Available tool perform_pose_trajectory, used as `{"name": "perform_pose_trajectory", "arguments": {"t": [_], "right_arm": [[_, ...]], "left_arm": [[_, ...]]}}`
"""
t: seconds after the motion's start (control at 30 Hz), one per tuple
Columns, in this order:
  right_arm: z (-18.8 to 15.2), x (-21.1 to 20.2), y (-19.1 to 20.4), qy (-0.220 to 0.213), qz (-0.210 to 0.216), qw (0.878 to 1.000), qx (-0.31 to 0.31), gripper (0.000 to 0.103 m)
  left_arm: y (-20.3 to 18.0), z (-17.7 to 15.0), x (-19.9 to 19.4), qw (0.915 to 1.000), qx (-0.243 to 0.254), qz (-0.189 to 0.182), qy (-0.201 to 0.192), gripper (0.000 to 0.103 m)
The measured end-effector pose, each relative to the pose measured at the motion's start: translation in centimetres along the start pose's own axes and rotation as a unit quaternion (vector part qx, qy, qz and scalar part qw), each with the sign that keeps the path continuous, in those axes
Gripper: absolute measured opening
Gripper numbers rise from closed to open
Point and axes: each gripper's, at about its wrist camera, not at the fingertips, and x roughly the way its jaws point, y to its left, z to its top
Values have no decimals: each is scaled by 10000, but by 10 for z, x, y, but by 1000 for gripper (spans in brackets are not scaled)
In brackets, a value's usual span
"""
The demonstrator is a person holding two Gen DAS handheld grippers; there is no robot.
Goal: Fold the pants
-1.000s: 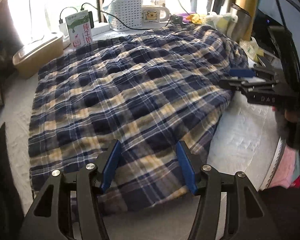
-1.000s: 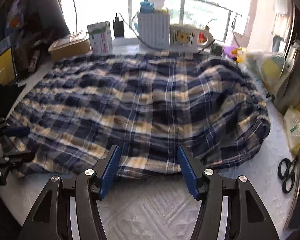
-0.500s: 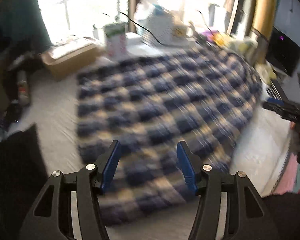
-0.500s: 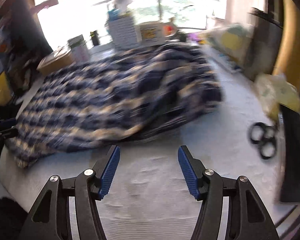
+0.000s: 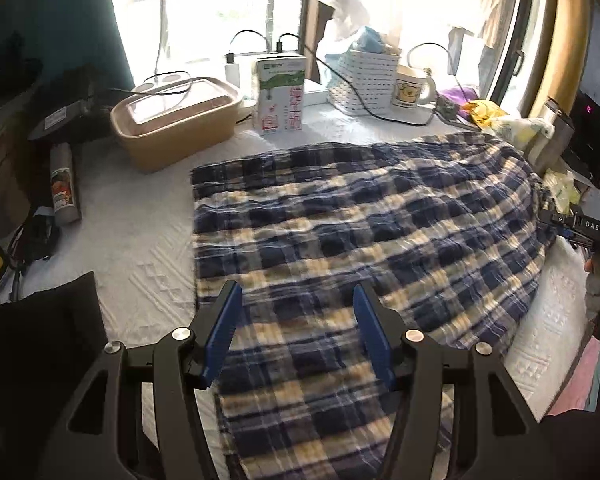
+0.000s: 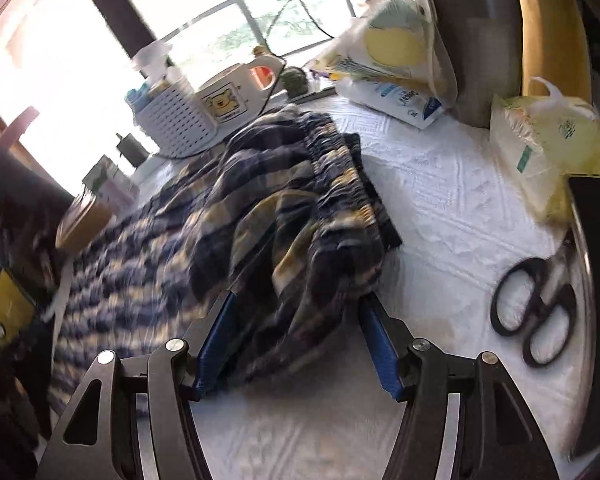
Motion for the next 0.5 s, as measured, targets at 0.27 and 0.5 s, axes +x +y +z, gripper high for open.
{"name": "perform_pose_trajectory", "arguments": {"t": [0.27, 0.5], "right_arm": [[19, 15, -3, -190, -79, 9997, 136, 66], [33, 21, -28, -488, 423, 9916, 1121, 65]], "left_arm": [[39, 11, 12, 9989, -372, 293, -57, 58], [53, 11, 6, 9983, -452, 329, -138, 58]]}}
